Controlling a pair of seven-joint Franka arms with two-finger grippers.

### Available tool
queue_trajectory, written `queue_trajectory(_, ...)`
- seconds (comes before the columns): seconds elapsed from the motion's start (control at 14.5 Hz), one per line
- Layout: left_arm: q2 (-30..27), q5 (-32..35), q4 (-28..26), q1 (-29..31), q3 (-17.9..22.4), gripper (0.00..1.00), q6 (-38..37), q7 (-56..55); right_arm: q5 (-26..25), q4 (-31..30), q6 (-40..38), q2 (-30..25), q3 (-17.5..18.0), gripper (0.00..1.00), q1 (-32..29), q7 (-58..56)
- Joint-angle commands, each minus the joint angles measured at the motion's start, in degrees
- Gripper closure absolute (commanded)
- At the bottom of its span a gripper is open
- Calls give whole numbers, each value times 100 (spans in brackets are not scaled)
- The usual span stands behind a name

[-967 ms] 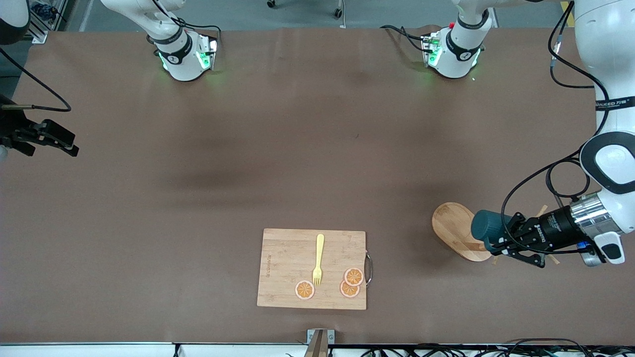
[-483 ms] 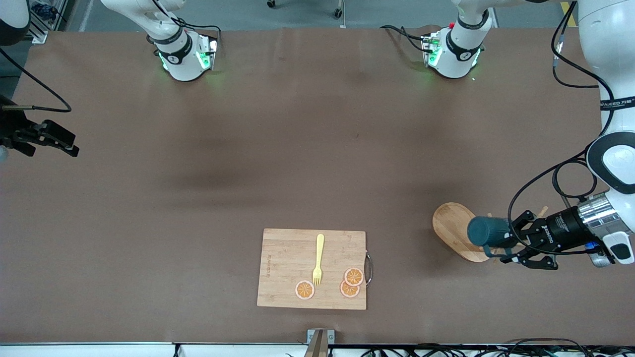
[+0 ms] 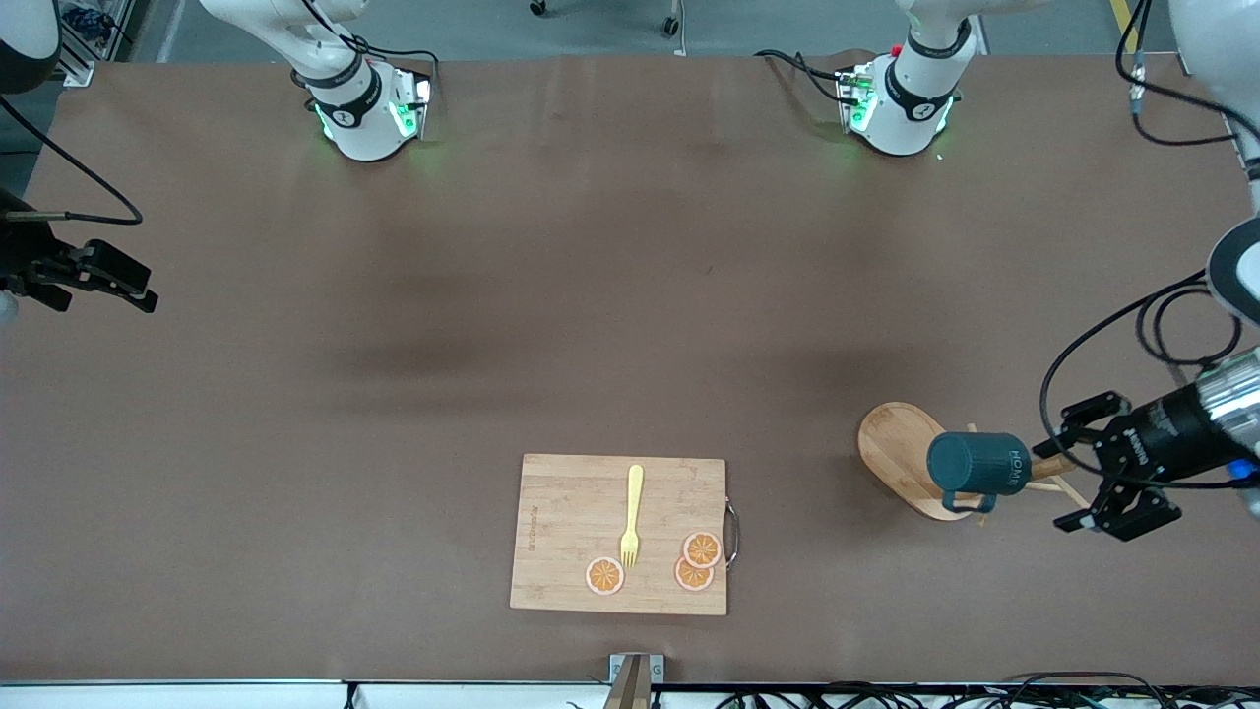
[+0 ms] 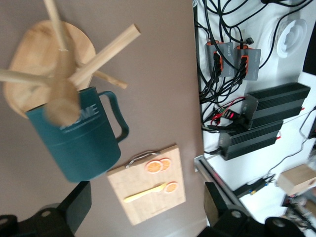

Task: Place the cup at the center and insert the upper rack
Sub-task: 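Open the left gripper and withdraw it from the hanging mug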

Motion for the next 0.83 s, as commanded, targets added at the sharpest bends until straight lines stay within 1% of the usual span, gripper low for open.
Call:
queue_trajectory(0.0, -660, 780, -184, -2, -17, 0, -546, 230, -45, 74, -49, 37, 7, 0, -21, -8)
queue_trajectory(0.07, -854, 1122, -185, -11, -34, 0, -791, 492, -36, 74, -49, 37, 7, 0, -30, -8)
queue_trajectory(0.28, -1206, 1423, -185, -11, -34, 0, -1223, 1257, -1, 82, -49, 37, -1, 0, -30, 1)
queue_trajectory(0.35, -1346, 1703, -176, -28, -60, 0, -1407, 1538, -1, 82, -49, 37, -1, 0, -21, 1)
queue_trajectory(0.48, -1453, 1846, -167, -28, -174, 0, -1532, 2170, -1, 82, -49, 37, -1, 0, -21, 1)
queue_trajectory(0.62, -1602, 2073, -167, -20, -201, 0, -1558, 2654, 8, 91, -49, 37, -10, 0, -21, 1)
queue_trajectory(0.76, -1664, 2241, -132, -20, -227, 0, -1567, 3383, 8, 117, -49, 37, -10, 0, -21, 1)
